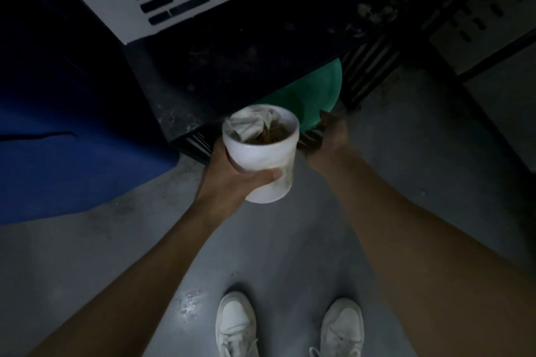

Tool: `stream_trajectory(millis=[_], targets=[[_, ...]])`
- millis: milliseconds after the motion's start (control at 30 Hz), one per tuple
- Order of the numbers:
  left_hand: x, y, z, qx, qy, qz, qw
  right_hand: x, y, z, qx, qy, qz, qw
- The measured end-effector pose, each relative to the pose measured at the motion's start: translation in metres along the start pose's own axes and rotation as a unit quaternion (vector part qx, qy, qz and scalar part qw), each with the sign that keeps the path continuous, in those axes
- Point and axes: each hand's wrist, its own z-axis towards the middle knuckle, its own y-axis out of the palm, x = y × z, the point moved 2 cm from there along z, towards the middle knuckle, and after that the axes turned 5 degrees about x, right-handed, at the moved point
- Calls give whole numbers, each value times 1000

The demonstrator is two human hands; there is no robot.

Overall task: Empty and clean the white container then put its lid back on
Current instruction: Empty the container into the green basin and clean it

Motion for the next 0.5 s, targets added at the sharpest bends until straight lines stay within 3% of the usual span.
stream_trajectory(millis=[233,400,500], targets=[[-2,-8,-31,-8,-7,-2,1000,24,-17,-23,-16,17,42,999],[0,-9,-71,-27,-13,4,1000,56,-70,-45,-10,33,33,999],[1,-8,-94,-40,-18,6,999,70,-108,-55,33,52,24,998]])
